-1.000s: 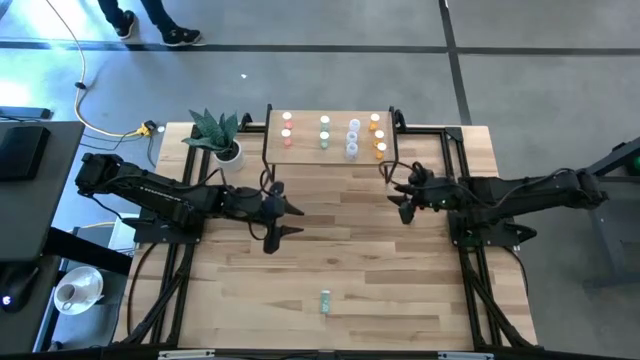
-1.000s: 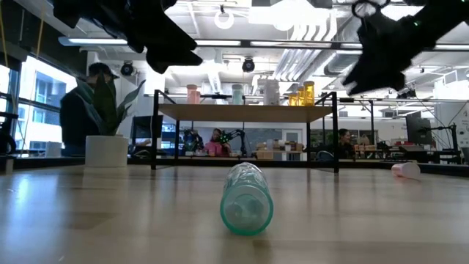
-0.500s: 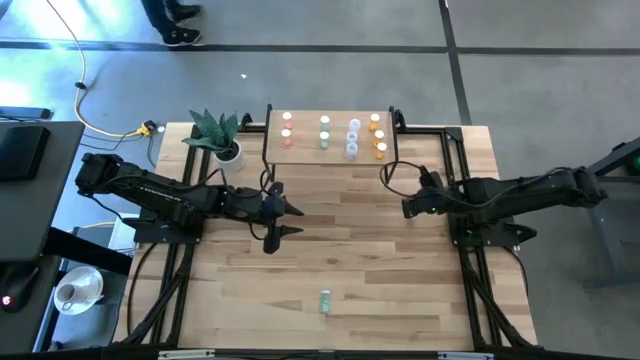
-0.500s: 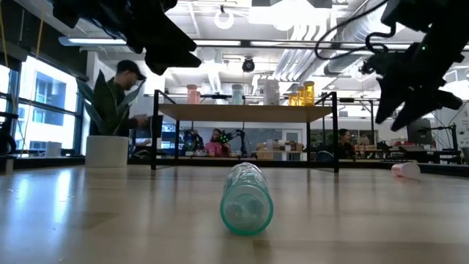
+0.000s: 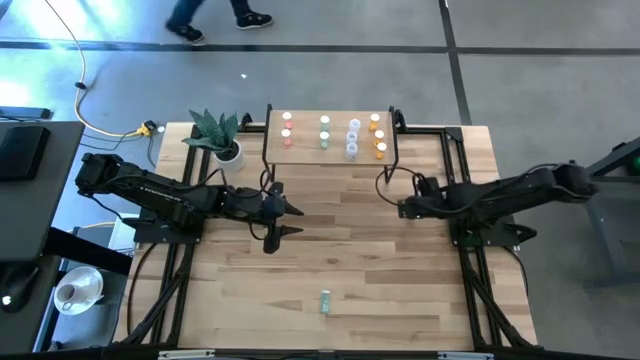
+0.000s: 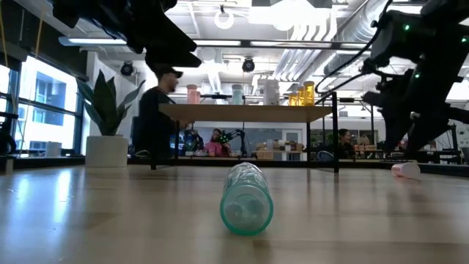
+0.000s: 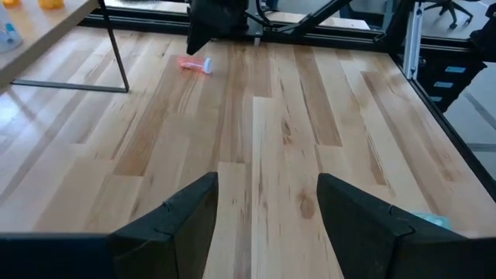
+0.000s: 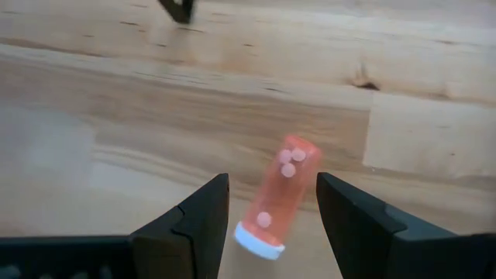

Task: Pick and place medicine bottles onto shelf by color
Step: Put the pink pill bottle aligned with the other pink pill bottles on the shelf

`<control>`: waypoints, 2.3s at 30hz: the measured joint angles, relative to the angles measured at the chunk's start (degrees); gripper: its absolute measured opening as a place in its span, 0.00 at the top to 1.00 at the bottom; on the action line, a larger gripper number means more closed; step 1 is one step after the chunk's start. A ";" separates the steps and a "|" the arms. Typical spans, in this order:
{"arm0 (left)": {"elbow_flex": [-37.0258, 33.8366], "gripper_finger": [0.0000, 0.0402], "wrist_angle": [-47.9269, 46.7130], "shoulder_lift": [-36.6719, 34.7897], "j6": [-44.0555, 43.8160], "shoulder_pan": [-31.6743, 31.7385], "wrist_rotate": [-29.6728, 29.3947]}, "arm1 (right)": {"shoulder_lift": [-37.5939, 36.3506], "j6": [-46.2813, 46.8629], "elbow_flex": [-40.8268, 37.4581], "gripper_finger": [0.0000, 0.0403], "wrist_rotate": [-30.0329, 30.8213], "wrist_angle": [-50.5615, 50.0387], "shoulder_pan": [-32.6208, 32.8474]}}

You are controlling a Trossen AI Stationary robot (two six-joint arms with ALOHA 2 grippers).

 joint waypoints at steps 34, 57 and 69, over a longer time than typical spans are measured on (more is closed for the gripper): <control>0.00 0.48 0.00 0.00 0.00 0.02 0.02 | 16.52 -0.42 0.59 0.80 -3.82 6.30 3.70; -0.11 0.48 -0.47 2.17 -9.71 -1.11 0.15 | 16.85 -58.55 6.86 0.79 -7.66 45.75 13.65; -0.15 0.48 7.94 11.34 -18.95 -5.01 0.14 | 27.41 -97.68 19.04 0.79 0.06 40.35 19.10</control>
